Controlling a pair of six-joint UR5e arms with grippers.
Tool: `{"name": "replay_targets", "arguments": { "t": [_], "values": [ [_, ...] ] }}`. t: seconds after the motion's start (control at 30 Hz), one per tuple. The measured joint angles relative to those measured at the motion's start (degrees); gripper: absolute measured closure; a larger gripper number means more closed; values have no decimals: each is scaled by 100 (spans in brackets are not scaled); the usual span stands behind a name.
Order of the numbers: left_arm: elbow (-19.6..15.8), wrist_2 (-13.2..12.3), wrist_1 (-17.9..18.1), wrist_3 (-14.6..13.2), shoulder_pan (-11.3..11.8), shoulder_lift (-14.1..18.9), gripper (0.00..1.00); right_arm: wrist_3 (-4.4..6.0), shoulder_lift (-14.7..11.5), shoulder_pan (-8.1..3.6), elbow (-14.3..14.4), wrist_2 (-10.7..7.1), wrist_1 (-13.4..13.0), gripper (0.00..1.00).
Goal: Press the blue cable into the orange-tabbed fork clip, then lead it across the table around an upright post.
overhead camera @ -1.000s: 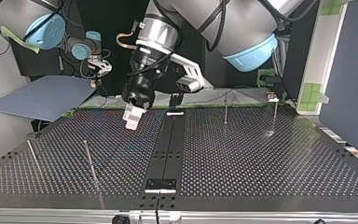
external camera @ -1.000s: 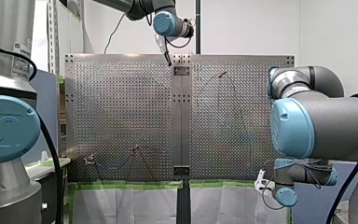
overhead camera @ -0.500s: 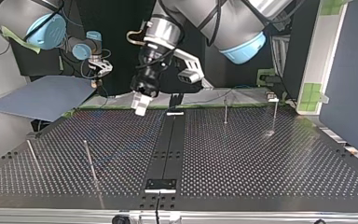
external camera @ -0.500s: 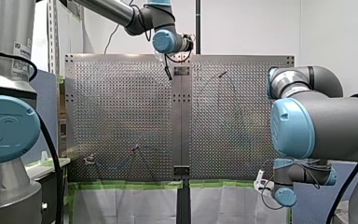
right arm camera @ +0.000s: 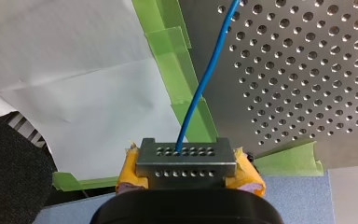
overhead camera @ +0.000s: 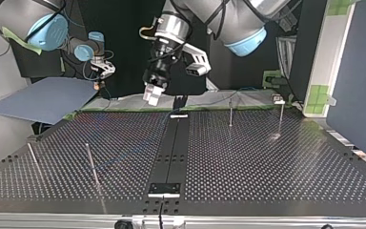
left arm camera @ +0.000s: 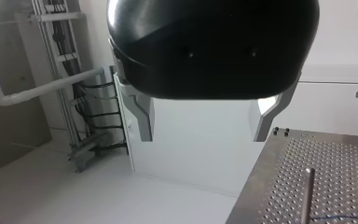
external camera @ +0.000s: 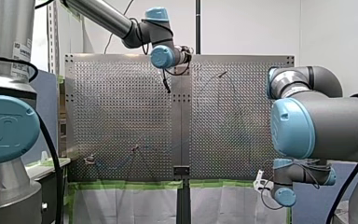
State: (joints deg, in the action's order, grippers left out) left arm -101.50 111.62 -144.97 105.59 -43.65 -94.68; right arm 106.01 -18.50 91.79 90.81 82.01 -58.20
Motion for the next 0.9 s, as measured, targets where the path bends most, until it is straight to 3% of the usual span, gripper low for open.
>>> {"name": "replay_targets", "arguments": {
  "t": [0.27,0.57,0.9],
  "values": [
    [-446,329,446,74,-20,0,0,0,0,2,-1,0,-1,100],
    [-953,393,920,166,-35,0,0,0,-1,3,0,0,-2,100],
    [-1482,617,986,180,-55,-8,0,0,-1,8,1,0,0,100]
  ]
}}
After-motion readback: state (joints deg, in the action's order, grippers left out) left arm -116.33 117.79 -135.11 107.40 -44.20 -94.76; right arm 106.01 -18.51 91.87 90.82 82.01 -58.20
